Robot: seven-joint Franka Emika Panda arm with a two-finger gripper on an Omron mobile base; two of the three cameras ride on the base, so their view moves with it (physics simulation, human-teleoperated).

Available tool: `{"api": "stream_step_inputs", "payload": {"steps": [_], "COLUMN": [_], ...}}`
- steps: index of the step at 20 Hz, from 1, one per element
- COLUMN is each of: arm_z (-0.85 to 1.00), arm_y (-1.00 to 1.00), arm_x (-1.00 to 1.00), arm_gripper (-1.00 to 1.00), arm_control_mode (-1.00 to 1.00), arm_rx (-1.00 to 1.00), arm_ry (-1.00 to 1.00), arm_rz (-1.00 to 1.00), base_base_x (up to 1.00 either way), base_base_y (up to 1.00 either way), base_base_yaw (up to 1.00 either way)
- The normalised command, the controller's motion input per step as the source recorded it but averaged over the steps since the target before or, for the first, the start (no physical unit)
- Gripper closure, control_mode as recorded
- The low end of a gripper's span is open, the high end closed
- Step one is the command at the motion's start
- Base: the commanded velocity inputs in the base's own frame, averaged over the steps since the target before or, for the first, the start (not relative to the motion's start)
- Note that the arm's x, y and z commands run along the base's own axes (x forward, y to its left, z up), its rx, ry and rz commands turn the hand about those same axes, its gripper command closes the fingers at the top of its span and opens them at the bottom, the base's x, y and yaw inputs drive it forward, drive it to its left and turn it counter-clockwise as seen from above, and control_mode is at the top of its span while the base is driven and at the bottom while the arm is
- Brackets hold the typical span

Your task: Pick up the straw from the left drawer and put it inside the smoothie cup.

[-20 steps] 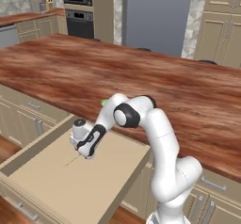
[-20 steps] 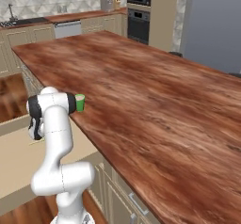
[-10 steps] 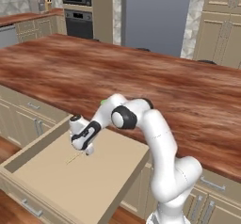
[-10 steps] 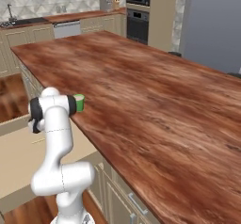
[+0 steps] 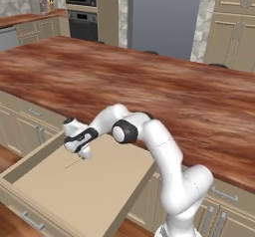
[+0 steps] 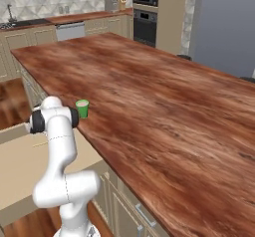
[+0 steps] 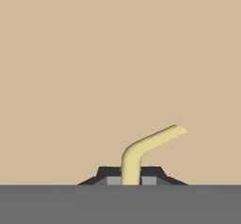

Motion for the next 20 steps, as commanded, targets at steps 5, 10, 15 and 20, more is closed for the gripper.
{"api": "stream_step_inputs", "payload": {"steps": [5, 10, 15, 20], "arm_z": [0.18, 0.98, 1.0, 1.0], "arm_y": [0.4, 0.38, -0.06, -0.41], "arm_x": [-0.69, -0.82, -0.73, -0.49], "arm_gripper": [1.0, 1.0, 1.0, 1.0], "arm_control_mode": [-1.0, -1.0, -1.0, -1.0], "arm_rx": [-0.03, -0.27, -0.41, -0.32], "arm_ry": [-0.23, -0.35, -0.4, -0.31], "arm_rz": [0.0, 0.0, 0.01, 0.03], "base_base_x": [0.0, 0.0, 0.0, 0.0], "base_base_y": [0.0, 0.0, 0.0, 0.0], "base_base_yaw": [0.0, 0.0, 0.0, 0.0]}}
